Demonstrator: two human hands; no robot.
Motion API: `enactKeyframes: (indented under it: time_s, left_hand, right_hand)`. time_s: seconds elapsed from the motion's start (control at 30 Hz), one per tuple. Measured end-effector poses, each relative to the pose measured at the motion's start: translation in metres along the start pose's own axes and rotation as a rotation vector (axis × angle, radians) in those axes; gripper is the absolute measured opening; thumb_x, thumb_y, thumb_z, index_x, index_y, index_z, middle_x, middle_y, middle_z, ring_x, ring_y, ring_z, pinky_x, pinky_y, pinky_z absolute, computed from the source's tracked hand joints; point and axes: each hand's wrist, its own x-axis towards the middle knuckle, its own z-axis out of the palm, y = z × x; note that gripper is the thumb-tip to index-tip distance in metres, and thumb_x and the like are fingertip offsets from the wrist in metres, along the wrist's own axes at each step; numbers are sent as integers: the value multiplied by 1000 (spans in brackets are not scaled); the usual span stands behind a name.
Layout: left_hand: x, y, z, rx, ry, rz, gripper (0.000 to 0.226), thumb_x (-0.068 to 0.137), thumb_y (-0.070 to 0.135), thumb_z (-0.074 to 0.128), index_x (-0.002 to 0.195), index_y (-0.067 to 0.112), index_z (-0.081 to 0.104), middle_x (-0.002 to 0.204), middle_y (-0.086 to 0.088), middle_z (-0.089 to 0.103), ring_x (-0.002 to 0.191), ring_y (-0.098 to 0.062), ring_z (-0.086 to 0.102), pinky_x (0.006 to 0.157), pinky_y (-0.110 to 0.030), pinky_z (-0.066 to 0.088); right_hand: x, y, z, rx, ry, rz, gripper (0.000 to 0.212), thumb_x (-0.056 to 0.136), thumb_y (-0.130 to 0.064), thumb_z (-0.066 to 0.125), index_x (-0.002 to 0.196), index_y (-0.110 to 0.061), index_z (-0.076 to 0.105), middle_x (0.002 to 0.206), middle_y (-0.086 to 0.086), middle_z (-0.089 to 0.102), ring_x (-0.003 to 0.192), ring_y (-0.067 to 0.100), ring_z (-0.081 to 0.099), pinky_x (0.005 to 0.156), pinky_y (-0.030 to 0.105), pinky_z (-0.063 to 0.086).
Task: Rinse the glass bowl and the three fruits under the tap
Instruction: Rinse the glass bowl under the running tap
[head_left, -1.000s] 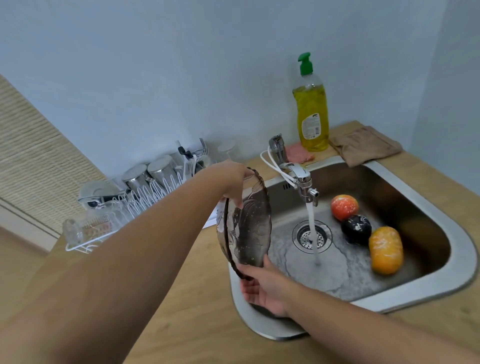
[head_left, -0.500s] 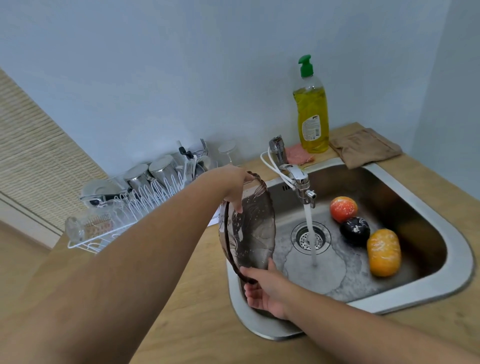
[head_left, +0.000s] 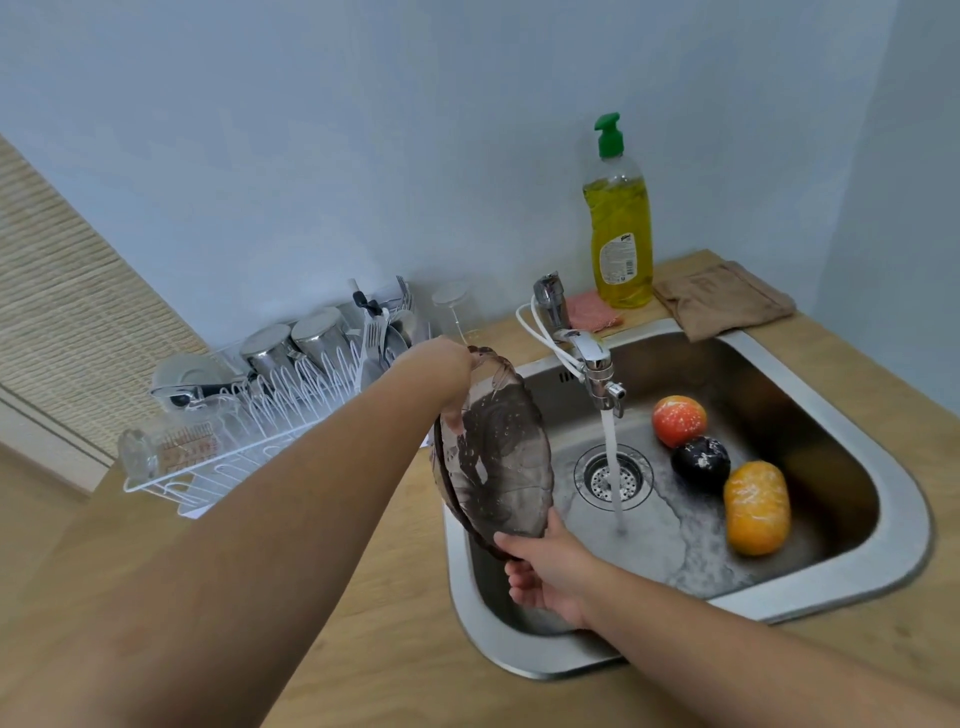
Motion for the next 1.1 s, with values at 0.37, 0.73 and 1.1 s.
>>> enactKeyframes:
  time_s: [0.37, 0.73, 1.1]
  left_hand:
    - [-6, -14, 26, -242, 152, 33, 106, 73, 31, 81, 153, 30, 12, 127, -7, 63, 115, -25, 60, 103, -40, 42]
    - [-70, -17, 193, -1425, 413, -290, 105, 65, 17, 87, 146, 43, 25, 109, 9, 62, 94, -8, 59, 78, -32, 55]
    - [-112, -62, 272, -1792, 468, -546, 104, 65, 20, 88, 147, 42, 26, 122, -1, 62, 104, -15, 63, 53, -19, 52]
  right_hand:
    - [-10, -8, -15, -86, 37, -93, 98, 84, -8, 68, 148, -42, 2, 56, 7, 56, 45, 15, 52, 46, 27, 49]
    - [-39, -44, -30, -625, 104, -416, 94, 82, 2, 64, 148, -42, 14, 91, 0, 69, 58, 20, 61, 59, 40, 59]
    - [-13, -60, 56, -965, -89, -515, 88, 83, -9, 63, 149, -41, 13, 84, 21, 68, 51, 17, 59, 51, 30, 55]
